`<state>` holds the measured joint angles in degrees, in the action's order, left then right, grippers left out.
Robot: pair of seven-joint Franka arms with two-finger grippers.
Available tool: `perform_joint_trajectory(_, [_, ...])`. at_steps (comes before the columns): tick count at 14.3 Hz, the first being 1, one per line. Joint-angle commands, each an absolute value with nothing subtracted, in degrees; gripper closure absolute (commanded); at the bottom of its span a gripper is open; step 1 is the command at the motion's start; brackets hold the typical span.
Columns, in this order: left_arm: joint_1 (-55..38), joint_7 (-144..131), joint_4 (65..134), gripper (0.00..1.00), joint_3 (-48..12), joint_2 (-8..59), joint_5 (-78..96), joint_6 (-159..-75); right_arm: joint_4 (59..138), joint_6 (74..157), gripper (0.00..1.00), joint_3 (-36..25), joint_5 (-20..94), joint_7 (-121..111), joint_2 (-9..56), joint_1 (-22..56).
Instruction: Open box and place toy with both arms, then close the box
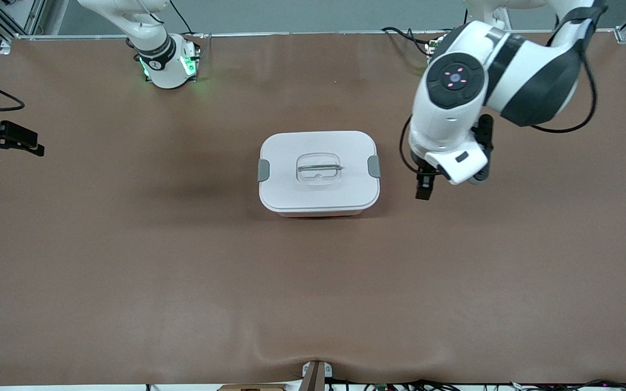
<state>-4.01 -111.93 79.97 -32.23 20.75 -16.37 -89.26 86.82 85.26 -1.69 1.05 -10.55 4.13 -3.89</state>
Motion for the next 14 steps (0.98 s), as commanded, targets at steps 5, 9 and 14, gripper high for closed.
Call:
perform_joint_trajectory(5, [5.7, -88.5, 80.5, 0.00, -32.1, 17.2, -15.9, -88.2, 85.4, 85.3, 0.00, -1.8, 1.2, -10.2, 4.7, -3.9])
perform_joint_trajectory(9, [9.5, -77.2, 79.7, 0.00, -32.0, 17.4, -15.9, -88.6, 84.3, 85.9, 0.00, -1.7, 1.1, -5.1, 4.7, -3.2])
perform_joint_trajectory(14, [11.2, -68.1, 78.0, 0.00, -31.5, 17.1, -15.7, -90.1, 84.2, 86.0, 0.00, -1.7, 1.3, -4.8, 4.7, -3.9])
